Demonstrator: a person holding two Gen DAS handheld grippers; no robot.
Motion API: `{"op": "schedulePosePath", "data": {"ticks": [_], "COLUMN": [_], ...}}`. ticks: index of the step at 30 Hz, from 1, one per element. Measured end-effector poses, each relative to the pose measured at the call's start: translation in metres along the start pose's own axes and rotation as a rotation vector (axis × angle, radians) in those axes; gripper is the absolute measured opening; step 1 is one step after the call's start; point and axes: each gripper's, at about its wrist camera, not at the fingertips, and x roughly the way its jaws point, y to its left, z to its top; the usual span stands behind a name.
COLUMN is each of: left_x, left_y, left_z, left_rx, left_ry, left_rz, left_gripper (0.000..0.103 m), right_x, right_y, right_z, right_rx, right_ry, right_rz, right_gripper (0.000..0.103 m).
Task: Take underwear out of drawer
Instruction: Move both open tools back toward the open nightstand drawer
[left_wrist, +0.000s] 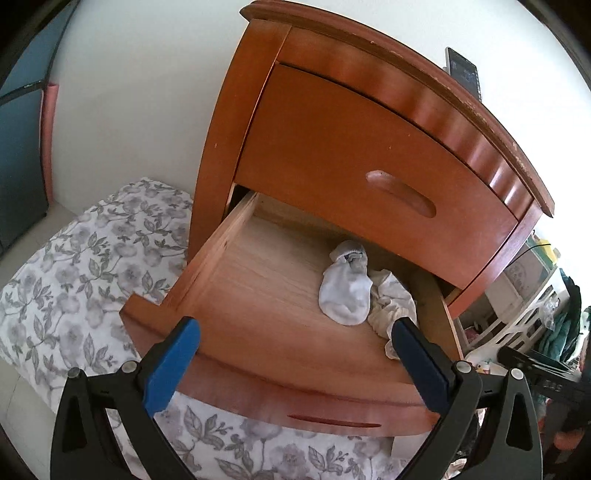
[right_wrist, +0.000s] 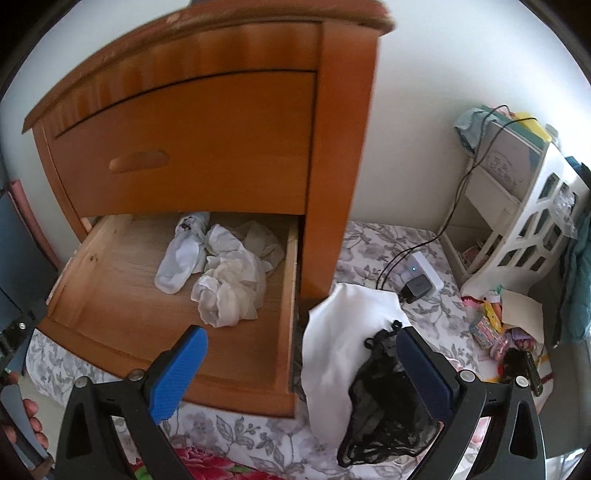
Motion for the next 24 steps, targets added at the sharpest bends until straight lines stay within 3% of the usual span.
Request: {"op": "schedulePosePath", "data": {"ticks": [5, 10, 16, 24], "left_x": [0.003, 0.016, 0.039, 0.070], "left_y": [-0.002, -0.004, -0.011, -0.042], "left_z": [0.009, 0.019, 0.039, 0.064], "left_rx": [0.042, 0.064, 0.093, 0.254], "left_ry": [-0.012, 0.032, 0.128, 0.250], "left_rz": [-0.016, -0.039, -0.091, -0.109], "left_gripper": [0.103, 0.103, 0.103, 0.103], "right_x": [0.014, 0.030, 0.048, 0.076], "right_y": [0.017, 0.034, 0.053, 0.077], "right_z": [0.010, 0.018, 0.027, 0.042], "right_rx": [-0.019, -0.068, -0.138, -0.191], "right_ry": [0.005, 0.028, 0.047, 0.104], "right_rz": [0.003, 0.012, 0.028, 0.084], "right_gripper": [0.103, 0.103, 0.103, 0.103]}}
